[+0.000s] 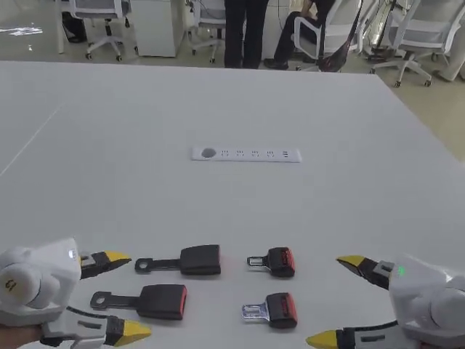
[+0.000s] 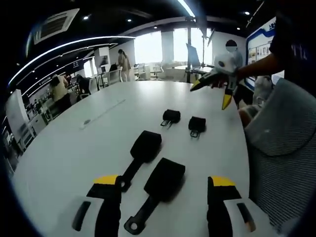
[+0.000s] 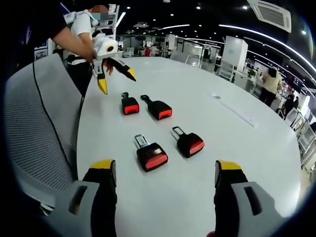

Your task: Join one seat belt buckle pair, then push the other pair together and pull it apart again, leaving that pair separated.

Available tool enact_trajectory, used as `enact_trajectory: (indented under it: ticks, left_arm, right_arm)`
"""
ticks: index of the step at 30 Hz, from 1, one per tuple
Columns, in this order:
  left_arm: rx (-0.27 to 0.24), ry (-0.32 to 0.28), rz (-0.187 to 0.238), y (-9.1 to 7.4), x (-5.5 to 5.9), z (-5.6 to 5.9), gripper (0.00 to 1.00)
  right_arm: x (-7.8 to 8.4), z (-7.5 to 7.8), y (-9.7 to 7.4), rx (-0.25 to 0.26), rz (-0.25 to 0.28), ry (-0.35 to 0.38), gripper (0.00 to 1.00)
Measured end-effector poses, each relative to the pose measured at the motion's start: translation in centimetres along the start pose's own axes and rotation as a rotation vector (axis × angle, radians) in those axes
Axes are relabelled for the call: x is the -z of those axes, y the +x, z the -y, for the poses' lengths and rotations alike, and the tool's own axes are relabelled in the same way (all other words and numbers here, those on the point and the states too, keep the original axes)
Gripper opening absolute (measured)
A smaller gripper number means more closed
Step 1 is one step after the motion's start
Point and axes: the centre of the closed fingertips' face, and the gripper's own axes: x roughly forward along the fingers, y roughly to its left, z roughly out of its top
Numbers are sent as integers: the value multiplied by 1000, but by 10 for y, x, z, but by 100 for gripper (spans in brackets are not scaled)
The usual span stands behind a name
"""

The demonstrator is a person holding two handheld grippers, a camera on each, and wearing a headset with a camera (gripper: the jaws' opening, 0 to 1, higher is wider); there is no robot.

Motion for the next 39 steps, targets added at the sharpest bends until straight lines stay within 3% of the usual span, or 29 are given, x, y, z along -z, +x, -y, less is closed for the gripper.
enact_trajectory:
  ticks: [3, 8, 20, 28, 39]
  left_arm:
    - [34, 47, -28, 3, -2, 5, 62]
    - [70, 89, -90, 11, 0, 7, 60]
    - [137, 181, -204, 20, 12, -2, 47]
    - [209, 202, -283, 25, 20, -2, 42]
    - [265, 251, -382, 32, 30, -7, 38]
  right_arm:
    - [-1, -1, 2, -16, -13, -31, 75]
    - [-1, -3, 6, -51, -43, -90, 68]
    - [4, -9, 19, -145, -112, -167, 59]
    - [6, -14, 29, -204, -142, -206, 48]
    - [14, -18, 44, -280, -199, -272, 43]
